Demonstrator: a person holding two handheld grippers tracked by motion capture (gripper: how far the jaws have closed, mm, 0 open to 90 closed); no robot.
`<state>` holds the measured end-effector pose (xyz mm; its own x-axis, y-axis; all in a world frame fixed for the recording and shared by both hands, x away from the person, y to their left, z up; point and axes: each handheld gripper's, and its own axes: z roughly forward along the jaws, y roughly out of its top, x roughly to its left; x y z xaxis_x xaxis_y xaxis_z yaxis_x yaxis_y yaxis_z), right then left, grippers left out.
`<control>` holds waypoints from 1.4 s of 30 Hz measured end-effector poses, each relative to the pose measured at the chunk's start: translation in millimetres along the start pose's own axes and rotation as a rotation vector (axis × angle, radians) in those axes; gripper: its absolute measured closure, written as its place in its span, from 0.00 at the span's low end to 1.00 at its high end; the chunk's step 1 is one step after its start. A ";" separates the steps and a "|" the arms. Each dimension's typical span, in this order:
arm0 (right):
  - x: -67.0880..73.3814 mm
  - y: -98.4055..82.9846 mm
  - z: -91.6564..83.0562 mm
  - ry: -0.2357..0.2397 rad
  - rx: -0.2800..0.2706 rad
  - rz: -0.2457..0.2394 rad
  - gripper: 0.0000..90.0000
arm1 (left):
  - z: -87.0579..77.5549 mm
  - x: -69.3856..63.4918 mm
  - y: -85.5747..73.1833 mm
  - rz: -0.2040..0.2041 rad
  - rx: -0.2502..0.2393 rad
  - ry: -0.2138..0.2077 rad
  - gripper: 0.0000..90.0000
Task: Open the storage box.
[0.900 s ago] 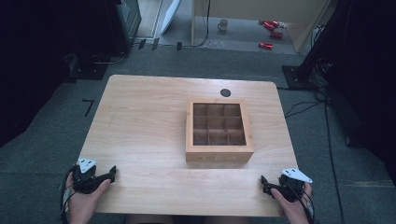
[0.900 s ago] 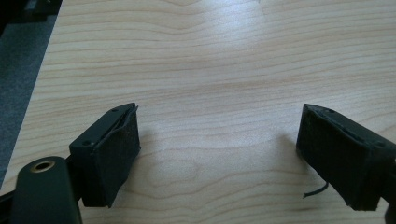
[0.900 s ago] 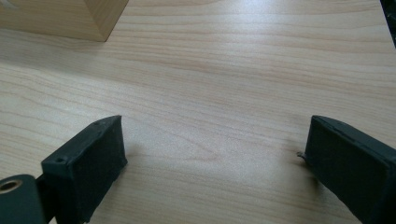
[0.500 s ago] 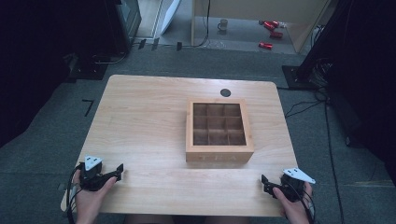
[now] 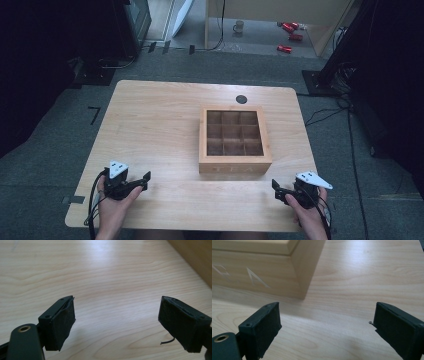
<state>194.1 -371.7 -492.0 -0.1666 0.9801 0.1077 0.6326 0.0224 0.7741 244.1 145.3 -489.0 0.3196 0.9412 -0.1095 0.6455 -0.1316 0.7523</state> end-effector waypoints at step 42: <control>30.7 39.8 15.4 0.094 -0.050 0.013 0.29 | 50.0 -136.9 43.7 0.210 0.007 -0.302 0.70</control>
<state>225.9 -337.6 -467.4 -0.2301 0.9574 0.1745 0.5970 -0.0028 0.8022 263.3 -4.8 -473.6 0.6355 0.7591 -0.1411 0.5484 -0.3152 0.7745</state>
